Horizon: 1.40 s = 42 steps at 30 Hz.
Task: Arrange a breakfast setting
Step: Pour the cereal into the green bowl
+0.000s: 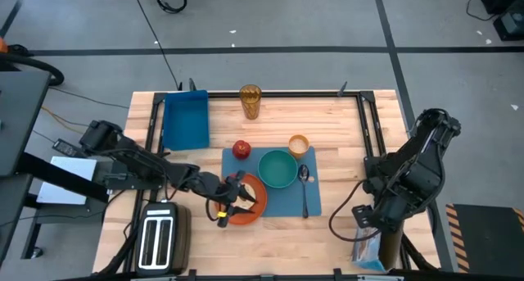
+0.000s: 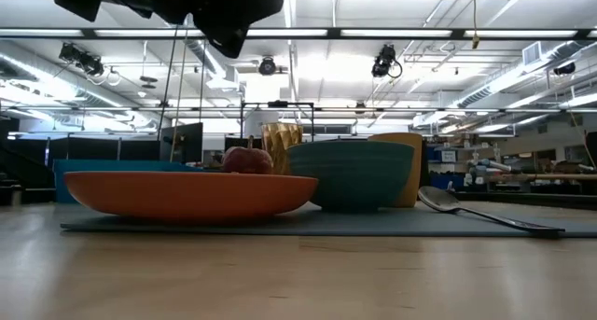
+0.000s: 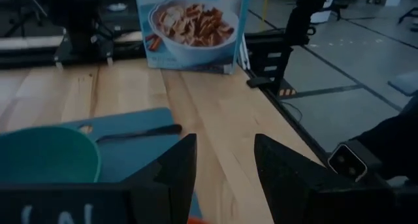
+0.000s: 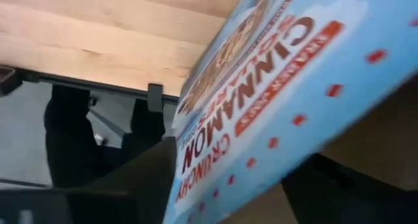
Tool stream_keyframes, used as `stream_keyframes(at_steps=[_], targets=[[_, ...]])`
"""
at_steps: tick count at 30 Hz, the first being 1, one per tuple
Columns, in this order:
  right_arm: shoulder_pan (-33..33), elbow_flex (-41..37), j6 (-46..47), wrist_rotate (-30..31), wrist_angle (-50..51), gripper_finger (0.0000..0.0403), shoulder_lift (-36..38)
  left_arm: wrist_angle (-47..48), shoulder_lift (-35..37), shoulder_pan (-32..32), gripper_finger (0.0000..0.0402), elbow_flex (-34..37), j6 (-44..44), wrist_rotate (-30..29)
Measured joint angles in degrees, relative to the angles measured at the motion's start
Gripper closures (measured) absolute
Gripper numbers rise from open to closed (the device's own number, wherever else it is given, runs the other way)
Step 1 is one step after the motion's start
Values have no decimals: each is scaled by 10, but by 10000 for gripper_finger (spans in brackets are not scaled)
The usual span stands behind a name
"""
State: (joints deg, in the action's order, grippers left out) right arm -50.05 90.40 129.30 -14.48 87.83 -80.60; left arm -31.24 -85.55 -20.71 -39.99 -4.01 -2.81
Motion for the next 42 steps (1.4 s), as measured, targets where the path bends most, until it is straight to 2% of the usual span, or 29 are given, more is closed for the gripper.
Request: stream_keyframes(at_steps=[9, 16, 23, 25, 28, 33, 36, 38, 42], targets=[[-10, -2, -35, 29, -1, 282, 0, -19, -25, 0, 239, 0, 2, 0], [-10, 8, -99, -7, -19, 390, 0, -19, -24, -6, 239, 0, -11, 0], [-8, 53, -161, -5, -48, 394, -1, -20, -26, -11, 239, 0, -35, -1], [0, 64, -201, 4, -64, 396, -9, -20, -26, -11, 239, 0, -61, -22], [20, 85, -286, 16, -67, 396, -39, -10, -26, -10, 239, 0, -81, -48], [53, 155, -447, -5, -64, 398, -113, -13, -26, -4, 239, 0, -80, -50], [65, 215, -545, -10, -23, 398, -168, -18, -26, -3, 239, 0, -91, -50], [72, 260, -605, 3, 24, 398, -203, -17, -26, -3, 236, 0, -97, -50], [85, 316, -727, 46, -1, 398, -250, -27, -26, -5, 214, 0, -88, -50]])
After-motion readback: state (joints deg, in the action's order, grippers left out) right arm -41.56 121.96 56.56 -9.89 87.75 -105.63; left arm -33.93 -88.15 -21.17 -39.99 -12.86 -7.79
